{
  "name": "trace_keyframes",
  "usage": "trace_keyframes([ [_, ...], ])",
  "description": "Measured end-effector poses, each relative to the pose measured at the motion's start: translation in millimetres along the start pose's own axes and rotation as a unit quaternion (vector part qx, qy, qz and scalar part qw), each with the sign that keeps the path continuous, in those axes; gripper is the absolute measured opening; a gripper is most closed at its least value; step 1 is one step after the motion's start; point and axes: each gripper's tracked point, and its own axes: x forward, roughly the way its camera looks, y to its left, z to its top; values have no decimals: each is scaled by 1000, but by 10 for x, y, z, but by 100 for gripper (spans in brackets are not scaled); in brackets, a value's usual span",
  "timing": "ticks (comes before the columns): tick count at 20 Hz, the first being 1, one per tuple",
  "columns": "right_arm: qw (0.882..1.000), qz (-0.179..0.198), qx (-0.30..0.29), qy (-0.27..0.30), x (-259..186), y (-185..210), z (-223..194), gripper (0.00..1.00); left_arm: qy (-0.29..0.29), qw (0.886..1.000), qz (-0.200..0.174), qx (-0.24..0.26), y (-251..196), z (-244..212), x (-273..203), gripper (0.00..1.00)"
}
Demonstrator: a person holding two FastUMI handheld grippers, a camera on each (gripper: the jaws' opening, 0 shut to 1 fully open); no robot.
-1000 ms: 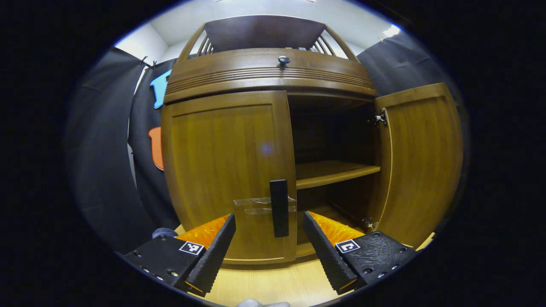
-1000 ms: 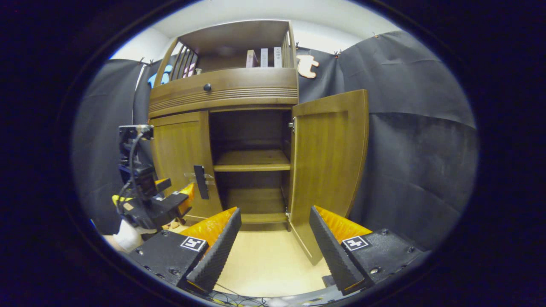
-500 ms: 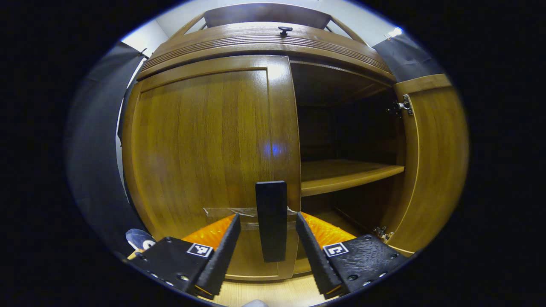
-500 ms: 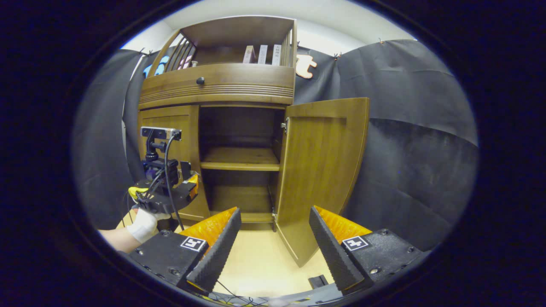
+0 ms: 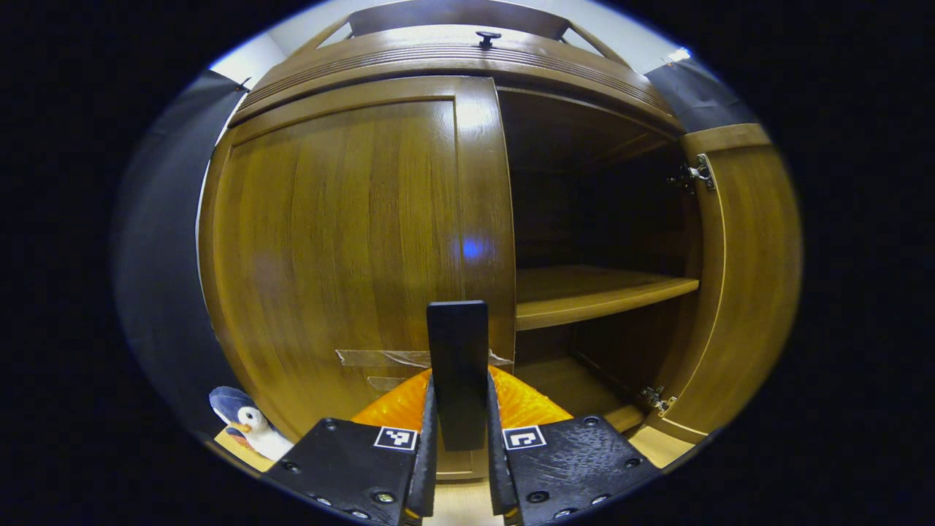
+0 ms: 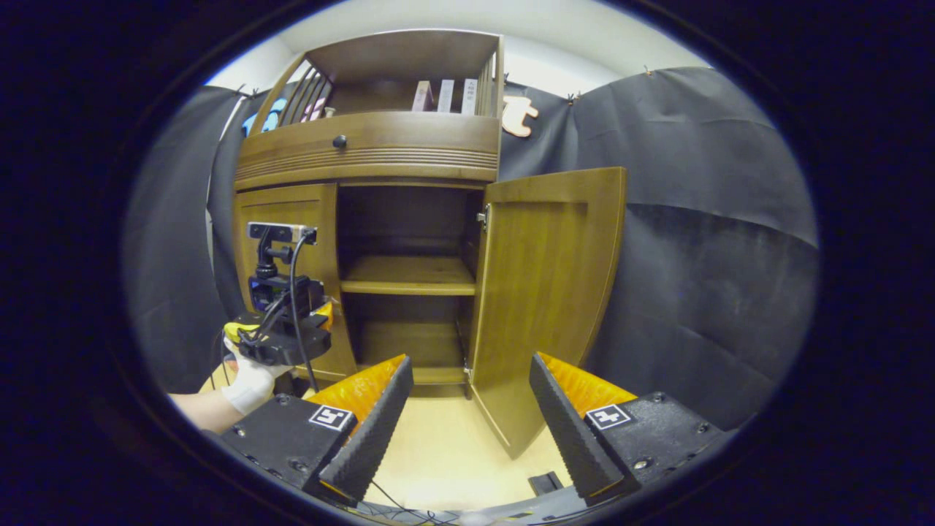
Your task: Open the right door of the double-door shoe cabinet with the right hand, and open the left door with the left hand.
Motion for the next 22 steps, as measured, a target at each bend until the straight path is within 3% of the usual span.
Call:
trace_keyframes([
  [2,1000,-2,2,1,-42,-14,-18,100,1,1000,-6,-2,-7,-1,-22,33],
  [3,1000,-1,2,3,-55,-20,-33,100,1,1000,-11,-1,-6,8,-59,24],
  [9,1000,17,0,13,-195,101,-108,100,8,999,-34,-8,12,-40,-392,24],
  [22,996,81,-15,16,-341,501,-180,100,3,999,-41,-11,201,-91,-1046,24],
])
